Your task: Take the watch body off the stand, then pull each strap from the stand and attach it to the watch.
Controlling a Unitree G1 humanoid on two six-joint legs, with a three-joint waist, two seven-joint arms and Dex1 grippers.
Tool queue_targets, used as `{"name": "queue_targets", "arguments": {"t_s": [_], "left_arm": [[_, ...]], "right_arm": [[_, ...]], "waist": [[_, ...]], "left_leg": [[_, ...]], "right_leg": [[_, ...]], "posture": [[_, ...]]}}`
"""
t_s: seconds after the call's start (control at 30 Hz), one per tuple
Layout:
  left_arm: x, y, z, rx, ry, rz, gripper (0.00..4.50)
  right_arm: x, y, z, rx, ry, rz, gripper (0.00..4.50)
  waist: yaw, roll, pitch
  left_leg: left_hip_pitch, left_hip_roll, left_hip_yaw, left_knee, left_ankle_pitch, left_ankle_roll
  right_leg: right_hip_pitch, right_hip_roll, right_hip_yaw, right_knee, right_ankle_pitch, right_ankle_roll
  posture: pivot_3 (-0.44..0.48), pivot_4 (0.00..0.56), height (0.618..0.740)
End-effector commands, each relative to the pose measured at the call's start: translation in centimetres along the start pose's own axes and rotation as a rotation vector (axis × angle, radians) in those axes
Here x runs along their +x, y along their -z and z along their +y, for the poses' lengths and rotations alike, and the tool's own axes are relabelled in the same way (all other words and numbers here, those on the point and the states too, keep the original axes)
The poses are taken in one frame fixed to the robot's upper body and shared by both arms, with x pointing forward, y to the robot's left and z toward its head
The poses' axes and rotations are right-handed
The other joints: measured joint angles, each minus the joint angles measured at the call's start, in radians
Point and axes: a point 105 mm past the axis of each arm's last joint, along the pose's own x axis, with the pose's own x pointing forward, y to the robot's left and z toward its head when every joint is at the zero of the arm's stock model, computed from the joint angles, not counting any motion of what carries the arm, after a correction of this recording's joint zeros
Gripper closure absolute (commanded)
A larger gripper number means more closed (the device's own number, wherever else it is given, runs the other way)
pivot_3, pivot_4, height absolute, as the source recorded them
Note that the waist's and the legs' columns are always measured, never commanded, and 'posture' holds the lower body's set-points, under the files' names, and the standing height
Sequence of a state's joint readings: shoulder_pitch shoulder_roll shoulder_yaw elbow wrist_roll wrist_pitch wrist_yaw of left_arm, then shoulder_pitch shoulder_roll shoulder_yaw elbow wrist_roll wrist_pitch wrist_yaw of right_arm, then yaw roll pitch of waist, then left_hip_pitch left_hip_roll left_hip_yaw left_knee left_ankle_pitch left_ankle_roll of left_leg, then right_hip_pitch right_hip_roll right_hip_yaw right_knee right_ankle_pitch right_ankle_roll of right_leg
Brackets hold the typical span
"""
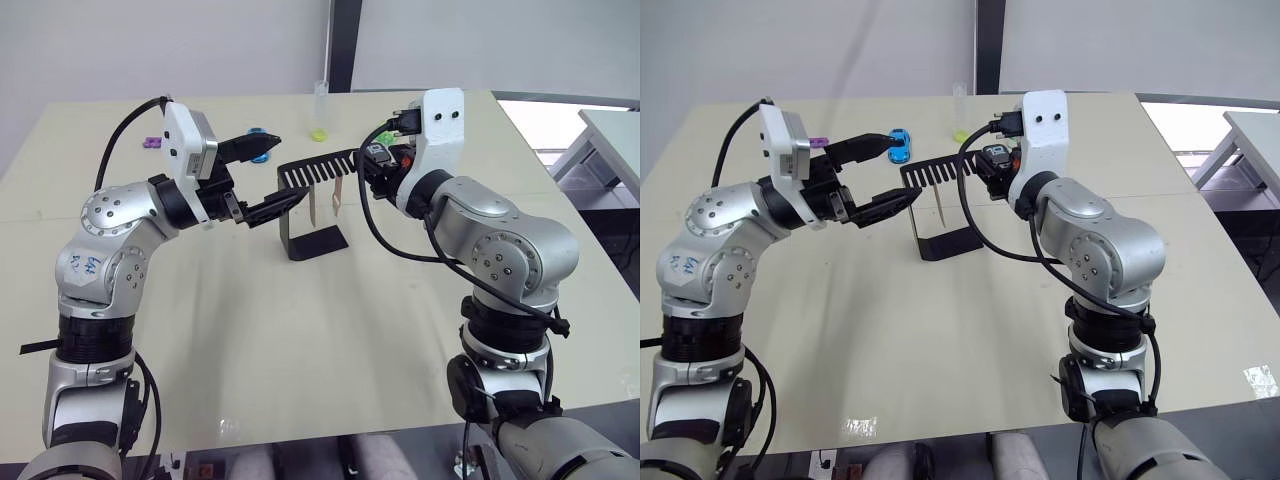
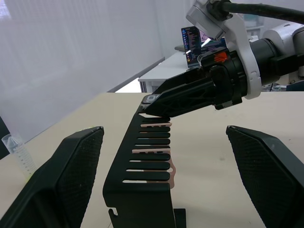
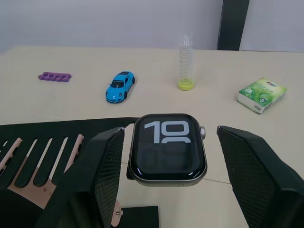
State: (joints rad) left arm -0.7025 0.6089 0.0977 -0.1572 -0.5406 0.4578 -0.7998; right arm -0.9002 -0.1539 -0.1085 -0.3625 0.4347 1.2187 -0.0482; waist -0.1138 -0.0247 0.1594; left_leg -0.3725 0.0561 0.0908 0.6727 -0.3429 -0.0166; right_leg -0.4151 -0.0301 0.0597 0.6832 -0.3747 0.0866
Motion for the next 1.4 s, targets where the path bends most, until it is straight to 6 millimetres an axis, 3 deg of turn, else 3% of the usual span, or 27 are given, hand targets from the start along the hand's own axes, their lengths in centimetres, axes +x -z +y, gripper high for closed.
{"name": "queue_targets", "arguments": {"t_s": [0.03, 0.2, 0.3, 0.37, 0.83, 1.03, 1.13, 1.27, 1.4], "left_arm": [[0.2, -1.6, -0.2, 0.059, 0.005, -0.038, 0.00], [0.2, -1.6, -0.2, 0.057, 0.004, -0.040, 0.00], [0.2, -1.6, -0.2, 0.056, 0.004, -0.041, 0.00], [0.2, -1.6, -0.2, 0.055, 0.004, -0.041, 0.00], [0.6, -1.6, -0.7, 0.045, 0.026, -0.050, 0.00], [0.7, -2.0, -1.0, 0.047, 0.046, -0.064, 0.00], [0.5, -2.3, -1.6, 0.031, 0.078, -0.067, 0.00], [-0.5, -2.2, -3.6, -0.046, 0.187, -0.054, 0.00], [-1.5, 0.2, -6.2, -0.063, 0.338, 0.051, 0.00]], "right_arm": [[-0.4, -1.6, 0.7, -0.020, -0.027, -0.066, 1.26], [-0.4, -1.7, 0.6, -0.025, -0.023, -0.070, 1.26], [-0.5, -1.9, 0.7, -0.035, -0.028, -0.082, 2.07], [-0.6, -2.0, 0.8, -0.039, -0.030, -0.087, 2.91], [-1.1, -3.3, 0.5, -0.060, -0.025, -0.130, 2.91], [-2.5, -5.5, 0.5, -0.032, -0.089, -0.197, 2.91], [-4.3, -6.0, -1.0, -0.048, -0.103, -0.220, 2.91], [-7.2, -4.2, -4.0, -0.096, -0.096, -0.183, 2.91], [-10.0, -0.2, -6.5, -0.146, -0.074, -0.095, 2.91]], "waist": [[0.000, 0.000, 0.000], [0.000, 0.000, 0.000], [0.000, 0.000, 0.000], [0.000, 0.000, 0.000], [0.000, 0.000, 0.000], [0.000, 0.000, 0.000], [0.001, 0.000, 0.000], [0.011, 0.000, 0.000], [0.017, 0.000, 0.000]], "left_leg": [[0.000, 0.000, 0.000, 0.000, 0.000, 0.000], [0.000, 0.000, 0.000, 0.000, 0.000, 0.000], [0.000, 0.000, 0.000, 0.000, 0.000, 0.000], [0.000, 0.000, 0.000, 0.000, 0.000, 0.000], [0.000, 0.000, 0.000, 0.000, 0.000, 0.000], [0.000, 0.000, 0.000, 0.000, 0.000, 0.000], [0.000, 0.000, 0.000, 0.000, 0.000, 0.000], [-0.001, 0.000, -0.003, 0.000, 0.000, 0.000], [-0.001, -0.001, -0.003, -0.003, 0.000, 0.000]], "right_leg": [[0.000, 0.000, 0.000, 0.000, 0.000, 0.000], [0.000, 0.000, 0.000, 0.000, 0.000, 0.000], [0.000, 0.000, 0.000, 0.000, 0.000, 0.000], [0.000, 0.000, 0.000, 0.000, 0.000, 0.000], [0.000, 0.000, 0.000, 0.000, 0.000, 0.000], [0.000, 0.000, 0.000, 0.000, 0.000, 0.000], [0.000, 0.000, 0.000, 0.000, 0.000, 0.000], [0.001, -0.001, 0.000, -0.001, 0.000, 0.000], [0.004, 0.000, 0.000, -0.007, 0.000, 0.000]], "posture": [[0.000, 0.150, 0.740], [0.000, 0.150, 0.740], [0.000, 0.150, 0.740], [0.000, 0.150, 0.740], [0.000, 0.150, 0.740], [0.000, 0.150, 0.740], [0.000, 0.150, 0.740], [0.000, 0.150, 0.740], [0.000, 0.150, 0.740]]}}
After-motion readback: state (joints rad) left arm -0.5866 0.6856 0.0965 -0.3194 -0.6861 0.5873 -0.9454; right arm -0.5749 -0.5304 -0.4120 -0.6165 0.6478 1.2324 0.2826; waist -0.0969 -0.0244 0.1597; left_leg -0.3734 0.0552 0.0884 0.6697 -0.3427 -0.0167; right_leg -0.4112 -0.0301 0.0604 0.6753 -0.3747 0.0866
